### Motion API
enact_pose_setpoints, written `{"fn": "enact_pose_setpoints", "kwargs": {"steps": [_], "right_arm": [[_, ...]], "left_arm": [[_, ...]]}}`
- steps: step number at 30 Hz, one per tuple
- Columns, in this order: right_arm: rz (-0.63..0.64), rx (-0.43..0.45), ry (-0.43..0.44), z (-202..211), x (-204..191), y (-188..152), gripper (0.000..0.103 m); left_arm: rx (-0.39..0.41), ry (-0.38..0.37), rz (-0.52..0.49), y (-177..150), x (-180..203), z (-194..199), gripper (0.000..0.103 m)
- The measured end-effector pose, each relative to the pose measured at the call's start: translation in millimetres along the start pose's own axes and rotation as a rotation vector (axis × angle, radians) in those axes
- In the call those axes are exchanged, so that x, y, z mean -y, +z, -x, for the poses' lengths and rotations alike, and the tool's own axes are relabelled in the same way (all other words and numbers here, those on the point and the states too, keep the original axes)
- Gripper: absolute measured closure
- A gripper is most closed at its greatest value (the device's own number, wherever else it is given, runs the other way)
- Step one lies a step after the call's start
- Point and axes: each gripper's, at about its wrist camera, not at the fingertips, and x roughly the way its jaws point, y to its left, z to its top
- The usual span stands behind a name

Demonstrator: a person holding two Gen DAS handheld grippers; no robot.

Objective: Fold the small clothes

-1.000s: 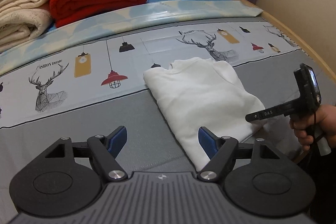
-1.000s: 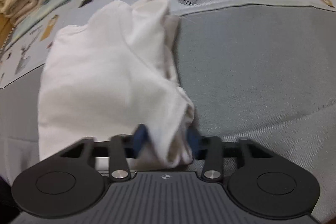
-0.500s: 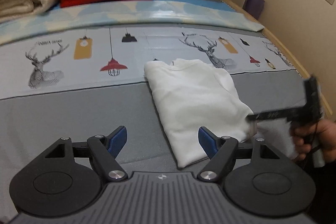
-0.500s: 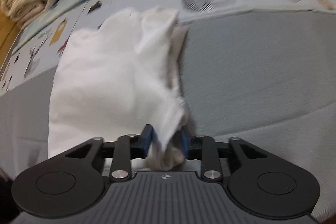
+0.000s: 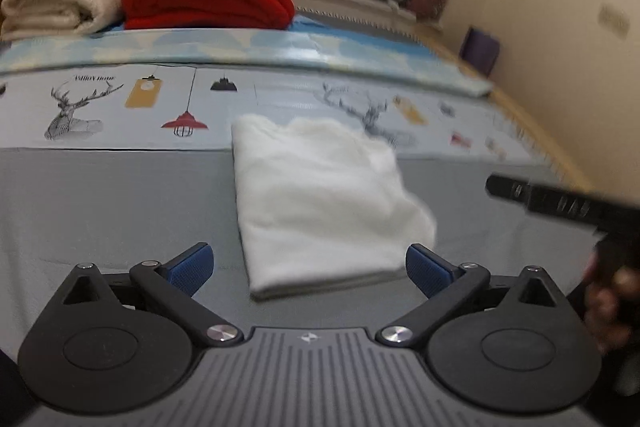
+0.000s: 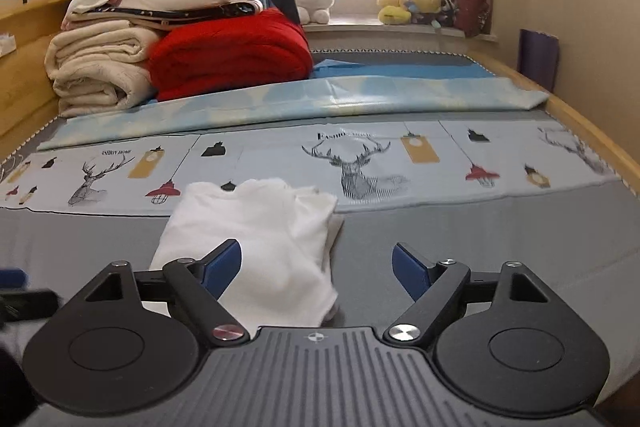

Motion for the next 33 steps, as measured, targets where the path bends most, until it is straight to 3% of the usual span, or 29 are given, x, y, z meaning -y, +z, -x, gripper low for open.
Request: {"fn": "enact_pose_setpoints", "kwargs": {"steps": [2, 8, 12, 21, 33], "right_arm": [[-0.017, -0.040, -0.009, -5, 1, -8, 0.019], [0.073, -0.073, -0.032, -8, -11, -16, 0.019], [0.060, -0.092, -0.026, -14, -10, -18, 0.019], [0.089, -0.120, 0.006, -29, -23, -20, 0.019], [0.163, -0.107, 0.048, -27, -37, -21, 0.019]], "left_arm": [[-0.024, 0.046, -0.052, -4, 7, -12, 0.001], [-0.029, 0.084, -0.003, 1, -2, -30, 0.001], [-0.083, 0.075, 0.016, 1, -5, -41, 0.001], [-0.061, 0.112, 0.005, 0, -5, -45, 0.001], [-0.076, 0.081, 0.033, 4, -7, -45, 0.001]]}}
